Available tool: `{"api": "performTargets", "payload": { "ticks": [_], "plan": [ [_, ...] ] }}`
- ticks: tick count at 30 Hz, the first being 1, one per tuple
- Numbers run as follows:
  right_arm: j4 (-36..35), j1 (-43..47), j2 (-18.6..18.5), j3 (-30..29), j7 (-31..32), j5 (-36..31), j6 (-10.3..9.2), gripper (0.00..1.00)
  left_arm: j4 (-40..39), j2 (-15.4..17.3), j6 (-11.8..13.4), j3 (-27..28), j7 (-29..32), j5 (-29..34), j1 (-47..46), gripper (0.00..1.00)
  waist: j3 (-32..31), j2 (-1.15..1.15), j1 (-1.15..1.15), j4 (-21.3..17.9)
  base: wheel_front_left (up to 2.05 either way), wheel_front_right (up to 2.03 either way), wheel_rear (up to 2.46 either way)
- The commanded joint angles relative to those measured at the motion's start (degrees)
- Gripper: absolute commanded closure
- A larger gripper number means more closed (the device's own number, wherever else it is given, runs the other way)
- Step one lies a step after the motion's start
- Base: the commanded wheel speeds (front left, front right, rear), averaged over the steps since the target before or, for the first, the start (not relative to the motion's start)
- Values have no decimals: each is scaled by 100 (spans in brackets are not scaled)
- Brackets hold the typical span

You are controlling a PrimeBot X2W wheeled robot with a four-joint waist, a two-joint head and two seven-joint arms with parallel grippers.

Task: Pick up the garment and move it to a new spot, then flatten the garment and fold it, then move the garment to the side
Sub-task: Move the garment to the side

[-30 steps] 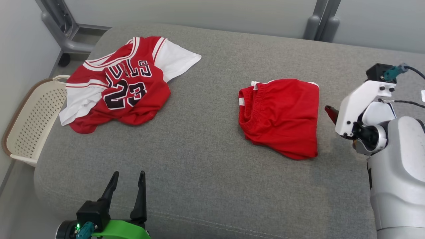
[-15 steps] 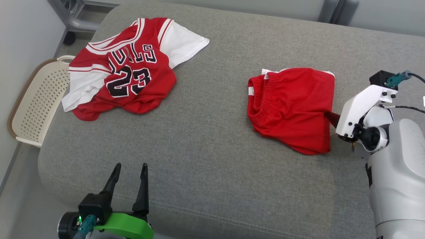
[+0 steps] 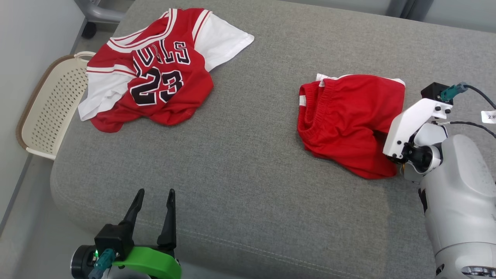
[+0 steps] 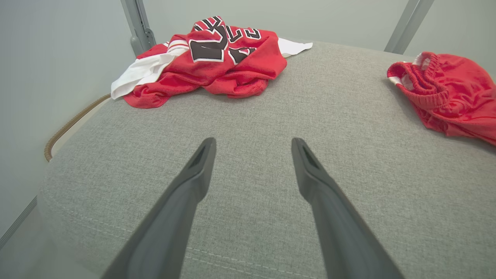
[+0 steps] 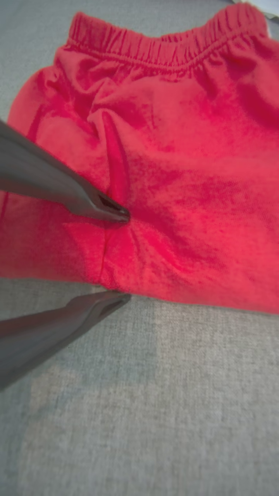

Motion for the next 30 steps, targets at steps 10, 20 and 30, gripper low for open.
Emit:
{"api": "performTargets", "payload": {
  "ticks": [10,20,30],
  "plan": [
    [172,-95,3,189,-131,-335,-4,100,27,32,55,59,-65,-57,-17,0,-135,0,0,-262,0,0,0],
    [-264,170,-2,616,-89,-612,-3,100,-171,187,123,91,-26,22,12,0,-158,0,0,-1070,0,0,0],
    [-579,268,-655,1211,-246,-419,-4,100,-408,360,157,53,64,168,-177,0,35,0,0,-1689,0,0,0]
  ]
}}
